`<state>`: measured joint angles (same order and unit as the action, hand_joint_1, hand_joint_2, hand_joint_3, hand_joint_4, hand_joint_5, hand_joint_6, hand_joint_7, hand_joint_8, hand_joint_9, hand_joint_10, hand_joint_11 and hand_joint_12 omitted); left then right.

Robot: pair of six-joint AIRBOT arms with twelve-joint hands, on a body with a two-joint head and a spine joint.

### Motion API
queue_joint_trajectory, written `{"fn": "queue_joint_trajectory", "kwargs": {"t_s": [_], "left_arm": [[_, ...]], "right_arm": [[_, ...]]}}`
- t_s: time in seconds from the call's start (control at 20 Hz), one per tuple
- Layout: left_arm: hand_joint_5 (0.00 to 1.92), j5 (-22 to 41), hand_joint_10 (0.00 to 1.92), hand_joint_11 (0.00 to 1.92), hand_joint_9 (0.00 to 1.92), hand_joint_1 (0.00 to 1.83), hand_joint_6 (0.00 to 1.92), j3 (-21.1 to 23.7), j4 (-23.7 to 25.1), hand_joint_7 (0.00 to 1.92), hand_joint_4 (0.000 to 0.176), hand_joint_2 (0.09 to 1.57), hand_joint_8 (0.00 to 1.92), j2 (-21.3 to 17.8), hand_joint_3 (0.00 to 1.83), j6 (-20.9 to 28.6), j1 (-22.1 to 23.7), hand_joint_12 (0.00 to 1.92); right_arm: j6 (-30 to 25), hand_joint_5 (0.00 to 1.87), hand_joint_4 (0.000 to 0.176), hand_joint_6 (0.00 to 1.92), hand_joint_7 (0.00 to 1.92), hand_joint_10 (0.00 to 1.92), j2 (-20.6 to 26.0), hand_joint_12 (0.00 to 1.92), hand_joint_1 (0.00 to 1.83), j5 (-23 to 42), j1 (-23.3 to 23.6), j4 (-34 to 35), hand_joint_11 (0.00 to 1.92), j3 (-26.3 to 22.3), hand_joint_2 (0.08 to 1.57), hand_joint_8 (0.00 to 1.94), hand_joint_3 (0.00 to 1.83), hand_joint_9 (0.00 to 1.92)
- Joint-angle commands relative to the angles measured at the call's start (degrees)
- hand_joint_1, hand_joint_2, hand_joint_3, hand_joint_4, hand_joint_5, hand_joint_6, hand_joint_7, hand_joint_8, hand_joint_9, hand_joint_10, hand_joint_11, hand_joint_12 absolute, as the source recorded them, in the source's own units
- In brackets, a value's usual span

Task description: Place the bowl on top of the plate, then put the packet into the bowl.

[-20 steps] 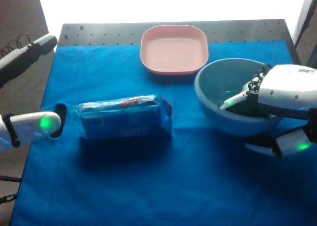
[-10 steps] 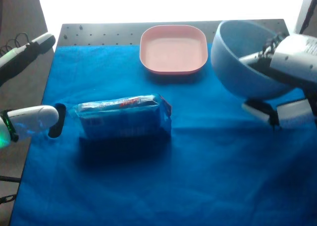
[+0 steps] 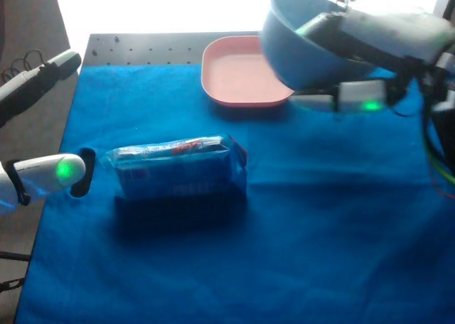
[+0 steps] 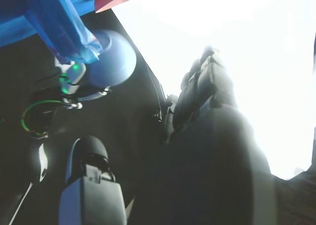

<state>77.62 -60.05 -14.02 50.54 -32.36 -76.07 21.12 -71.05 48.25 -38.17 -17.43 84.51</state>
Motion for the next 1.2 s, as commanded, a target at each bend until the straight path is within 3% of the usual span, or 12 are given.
{"fn": "queue_joint_trajectory", "kwargs": {"t_s": [0.0,0.15,0.2,0.35,0.45,0.55,0.75,0.9,1.0,1.05,1.1,1.15], "left_arm": [[0.0,7.0,0.0,0.0,0.0,0.39,0.0,-0.3,-0.5,0.0,0.176,1.06,0.0,0.2,0.0,0.4,0.4,0.0],[0.0,6.6,0.0,0.0,0.0,0.37,0.0,-0.6,0.0,0.0,0.176,1.04,0.0,0.3,0.0,0.5,0.6,0.0],[0.0,6.3,0.0,0.0,0.0,0.38,0.0,-0.8,0.2,0.0,0.176,1.03,0.0,0.4,0.0,0.5,0.9,0.0],[0.0,6.0,0.0,0.0,0.0,0.41,0.0,-1.1,0.6,0.0,0.176,1.04,0.0,0.7,0.0,0.6,1.5,0.0],[0.0,5.7,0.0,0.0,0.0,0.45,0.0,-1.2,0.7,0.0,0.169,1.04,0.0,0.9,0.0,0.6,1.9,0.0],[0.0,5.4,0.0,0.0,0.0,0.45,0.0,-1.3,0.9,0.0,0.175,1.04,0.0,1.0,0.0,0.6,2.2,0.0],[0.0,5.2,0.0,0.0,0.0,0.48,0.0,-1.5,1.2,0.0,0.176,1.04,0.0,1.2,0.0,0.6,2.8,0.0],[0.0,5.1,0.0,0.0,0.0,0.39,0.0,-1.6,1.2,0.0,0.176,1.03,0.0,1.4,0.0,0.8,2.9,0.0],[0.0,5.1,0.0,0.0,0.0,0.38,0.0,-1.6,1.2,0.0,0.173,1.02,0.0,1.5,0.0,0.8,3.1,0.0],[0.0,5.1,0.0,0.0,0.0,0.38,0.0,-1.6,1.2,0.0,0.173,1.02,0.0,1.5,0.0,0.8,3.1,0.0],[0.0,5.1,0.0,0.0,0.0,0.37,0.0,-1.6,1.2,0.0,0.173,1.01,0.0,1.6,0.0,0.8,3.1,0.0],[0.0,5.1,0.0,0.0,0.0,0.37,0.0,-1.6,1.2,0.0,0.173,1.01,0.0,1.6,0.0,0.8,3.1,0.0]], "right_arm": [[-0.2,1.11,0.0,1.84,1.24,1.92,-1.0,1.92,0.91,4.9,1.8,2.0,1.42,1.1,1.42,1.94,0.43,1.39],[-0.2,1.13,0.0,1.84,1.29,1.92,-5.6,1.92,0.93,0.3,4.9,0.2,1.48,5.0,1.49,1.94,0.38,1.44],[-0.2,1.15,0.0,1.9,1.02,1.92,-7.1,1.92,1.32,-1.6,5.9,-0.7,1.4,6.5,0.78,1.94,1.29,1.42],[-0.2,1.12,0.0,1.92,0.96,1.92,-10.1,1.92,1.39,-6.4,7.6,-2.9,1.51,9.3,0.61,1.94,1.49,1.45],[-0.2,1.03,0.0,1.92,1.26,1.92,-11.9,1.92,1.47,-8.9,8.1,-4.2,1.55,10.7,1.06,1.94,0.53,1.45],[-0.2,1.07,0.0,1.92,1.31,1.92,-12.8,1.92,1.36,-10.7,8.2,-5.1,1.57,11.6,1.23,1.94,0.31,1.49],[-0.2,1.0,0.0,1.92,1.27,1.92,-13.4,1.92,1.39,-11.7,8.2,-5.7,1.49,12.0,1.38,1.94,0.15,1.43],[-0.2,1.06,0.0,1.35,1.23,1.74,-14.0,1.9,1.33,-11.9,8.2,-6.1,1.33,12.3,1.49,1.62,0.11,1.34],[-0.2,1.06,0.0,0.72,1.16,1.41,-14.1,1.74,1.24,-11.9,8.2,-6.5,1.17,12.3,1.42,1.14,0.01,1.19],[-0.2,1.06,0.0,0.72,1.16,1.41,-14.1,1.74,1.24,-11.9,8.2,-6.7,1.17,12.3,1.42,1.14,0.01,1.19],[-0.2,0.75,0.0,1.31,1.13,1.27,-14.1,1.64,1.1,-11.9,8.2,-7.0,1.05,12.3,1.26,0.88,0.0,1.1],[-0.2,0.75,0.0,1.31,1.13,1.27,-14.0,1.64,1.1,-11.9,8.2,-7.2,1.05,12.1,1.26,0.88,0.0,1.1]]}}
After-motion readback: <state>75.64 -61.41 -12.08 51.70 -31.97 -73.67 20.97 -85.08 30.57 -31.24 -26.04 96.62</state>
